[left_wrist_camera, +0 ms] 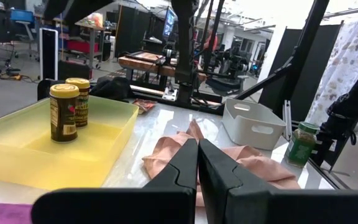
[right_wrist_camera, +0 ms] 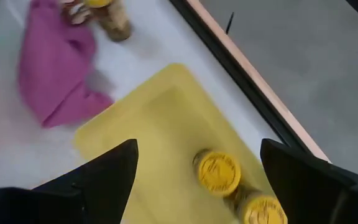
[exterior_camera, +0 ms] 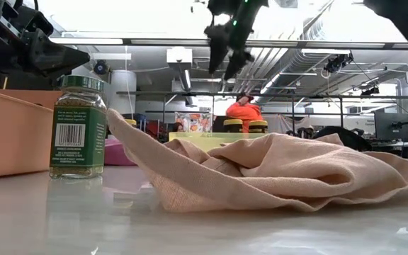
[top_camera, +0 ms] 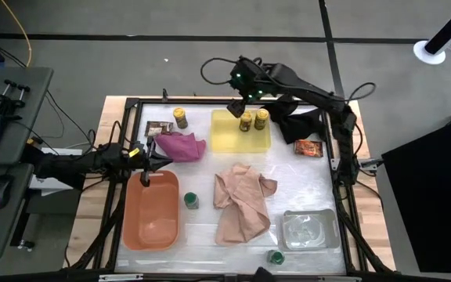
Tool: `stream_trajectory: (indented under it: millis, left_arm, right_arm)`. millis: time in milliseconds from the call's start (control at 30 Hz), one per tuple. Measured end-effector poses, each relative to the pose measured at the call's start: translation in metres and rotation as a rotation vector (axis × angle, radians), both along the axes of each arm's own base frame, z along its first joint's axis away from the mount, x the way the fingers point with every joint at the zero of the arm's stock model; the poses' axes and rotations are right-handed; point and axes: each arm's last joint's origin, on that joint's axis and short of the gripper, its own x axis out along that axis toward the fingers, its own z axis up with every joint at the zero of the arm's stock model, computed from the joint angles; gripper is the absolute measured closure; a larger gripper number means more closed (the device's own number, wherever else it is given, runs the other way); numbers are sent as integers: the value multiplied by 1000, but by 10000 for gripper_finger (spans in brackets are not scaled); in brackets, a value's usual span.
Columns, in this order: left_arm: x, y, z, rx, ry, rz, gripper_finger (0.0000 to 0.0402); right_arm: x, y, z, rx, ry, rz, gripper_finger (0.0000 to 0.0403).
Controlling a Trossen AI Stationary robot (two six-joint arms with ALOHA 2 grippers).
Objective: Sort spices by type
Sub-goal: Put the yellow spice bottle into the yellow bin
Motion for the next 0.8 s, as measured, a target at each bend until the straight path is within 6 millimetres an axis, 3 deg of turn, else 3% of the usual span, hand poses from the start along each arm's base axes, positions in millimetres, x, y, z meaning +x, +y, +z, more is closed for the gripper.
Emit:
stream_trajectory:
  millis: [267,467,567,667,800]
  left_arm:
    - [0,0,3,-4,-27,0,402]
    - [-1,0,11,-142,-122,-9,402]
    - [-1,0,14,-178,-156,-15,402]
    - [-2,0,17,-176,-185,-12,402]
    - [-3,2,21,-189,-233,35,401]
  right_arm:
    - [-18,43,23,3,74,83,90]
    - [-19,64,19,22,113,106,96]
    - [-27,79,6,36,131,104,100]
    - [-50,98,-12,62,121,62,104]
    - [-100,125,-34,142,45,-93,107]
